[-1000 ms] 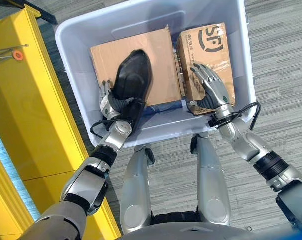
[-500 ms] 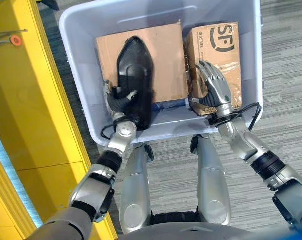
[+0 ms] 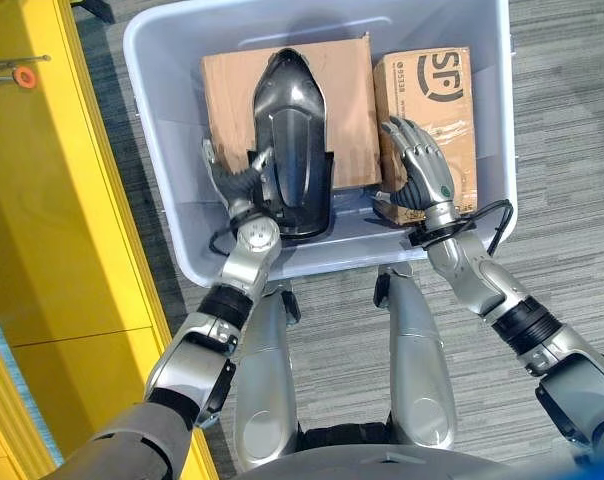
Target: Move parts from the plastic box to the shelf.
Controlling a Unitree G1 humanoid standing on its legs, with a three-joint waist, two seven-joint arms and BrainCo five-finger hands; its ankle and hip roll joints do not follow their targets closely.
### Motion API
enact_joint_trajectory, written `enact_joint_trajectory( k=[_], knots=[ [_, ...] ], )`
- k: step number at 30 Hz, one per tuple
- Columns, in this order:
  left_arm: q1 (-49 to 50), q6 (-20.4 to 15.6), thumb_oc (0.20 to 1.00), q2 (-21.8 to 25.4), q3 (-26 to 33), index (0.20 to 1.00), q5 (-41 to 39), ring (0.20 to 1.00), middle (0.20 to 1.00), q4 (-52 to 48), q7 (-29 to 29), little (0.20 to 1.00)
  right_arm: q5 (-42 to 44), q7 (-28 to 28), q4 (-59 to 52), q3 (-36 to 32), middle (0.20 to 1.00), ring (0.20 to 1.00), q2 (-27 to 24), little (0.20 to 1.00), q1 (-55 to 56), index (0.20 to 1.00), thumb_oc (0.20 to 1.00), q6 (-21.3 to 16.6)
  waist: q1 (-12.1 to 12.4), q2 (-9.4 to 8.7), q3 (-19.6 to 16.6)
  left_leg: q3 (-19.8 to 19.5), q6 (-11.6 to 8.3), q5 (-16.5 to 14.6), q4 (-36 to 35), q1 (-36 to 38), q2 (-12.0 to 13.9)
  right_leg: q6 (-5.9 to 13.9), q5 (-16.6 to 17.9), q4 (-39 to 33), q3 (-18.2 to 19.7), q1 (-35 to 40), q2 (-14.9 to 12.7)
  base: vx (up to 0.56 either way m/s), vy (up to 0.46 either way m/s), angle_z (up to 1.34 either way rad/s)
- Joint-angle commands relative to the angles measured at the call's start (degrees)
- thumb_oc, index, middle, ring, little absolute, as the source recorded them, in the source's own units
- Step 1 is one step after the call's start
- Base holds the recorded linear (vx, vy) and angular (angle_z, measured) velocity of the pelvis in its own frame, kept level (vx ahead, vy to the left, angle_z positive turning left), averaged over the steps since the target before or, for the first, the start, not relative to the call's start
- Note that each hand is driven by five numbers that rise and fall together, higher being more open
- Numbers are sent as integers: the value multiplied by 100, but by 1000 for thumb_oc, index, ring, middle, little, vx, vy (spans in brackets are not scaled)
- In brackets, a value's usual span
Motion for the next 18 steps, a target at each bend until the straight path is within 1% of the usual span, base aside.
enact_joint_trajectory(
  k=[1, 3, 5, 7, 9, 12, 13, 14, 17, 18],
  knots=[
    [-171, 232, 1000, -19, -59, 1000, 363, 1000, 1000, -256, 16, 1000, -135, 55, -449, -219, 1000, 1000, -119, 1000, 78, 1000, 1000, -71, 9, 34, -215, 204, -67, 196, 228, -253, -30, 190, -449, 385, -14, 270, 117, 0, 0, 0],
    [-145, 421, 1000, 16, -93, 1000, 372, 1000, 1000, -296, -14, 1000, -137, 70, -473, -244, 1000, 1000, -122, 1000, 148, 1000, 1000, -105, 2, 32, -215, 207, -71, 197, 198, -206, -23, 184, -470, 378, -25, 312, 129, -3, -10, -6],
    [-10, 571, 1000, 0, -159, 1000, 638, 1000, 1000, -320, -4, 1000, -186, 78, -506, -235, 1000, 1000, -98, 1000, 223, 1000, 1000, -111, 13, 31, -215, 211, -68, 199, 160, -161, -14, 182, -486, 361, -48, 356, 129, -6, -8, -3],
    [133, 637, 1000, -39, -245, 1000, 872, 1000, 1000, -313, 65, 1000, -194, 50, -502, -219, 1000, 1000, -86, 1000, 291, 1000, 1000, -151, 24, 20, -215, 199, -69, 200, 134, -133, -11, 178, -499, 345, -61, 391, 132, 0, 0, 0],
    [353, 590, 1000, -94, -331, 1000, 926, 1000, 1000, -295, 121, 1000, -177, -16, -460, -187, 1000, 1000, -81, 1000, 342, 1000, 1000, -209, 51, 9, -215, 191, -68, 211, 96, -97, 0, 183, -497, 314, -81, 436, 131, 0, 0, 0],
    [361, 590, 1000, -95, -333, 1000, 927, 1000, 1000, -299, 123, 1000, -177, -19, -458, -186, 1000, 1000, -80, 1000, 346, 1000, 1000, -211, 52, 10, -215, 191, -69, 211, 92, -89, 1, 183, -496, 309, -82, 444, 132, -2, -13, 0],
    [775, 425, 1000, -219, -424, 1000, 1059, 1000, 1000, -391, 334, 1000, -202, -180, -416, -103, 1000, 1000, -50, 1000, 470, 1000, 1000, -234, 120, 6, -215, 151, -78, 180, 76, -45, -9, 202, -546, 300, -118, 517, 109, -37, -81, -1],
    [1009, 362, 1000, -229, -459, 1000, 1028, 1000, 1000, -570, 496, 1000, -217, -295, -398, -83, 1000, 1000, -28, 1000, 540, 1000, 1000, -238, 196, 14, -215, 120, -71, 225, 36, -74, -19, 207, -498, 246, -161, 523, 102, -43, -104, -3],
    [1321, 332, 1000, -209, -525, 1000, 1276, 1000, 1000, -764, 623, 1000, -195, -464, -381, -69, 1000, 1000, -27, 1000, 684, 1000, 1000, -242, 290, 24, -215, 66, -65, 218, 13, -44, -41, 217, -496, 212, -225, 593, 80, -21, -68, -2],
    [1425, 321, 1000, -175, -546, 1000, 1233, 1000, 1000, -841, 647, 1000, -185, -530, -382, -62, 1000, 1000, -41, 1000, 736, 1000, 1000, -244, 321, 35, -215, 48, -61, 209, 3, -29, -48, 222, -499, 202, -246, 616, 70, -10, -64, 6]
  ],
)
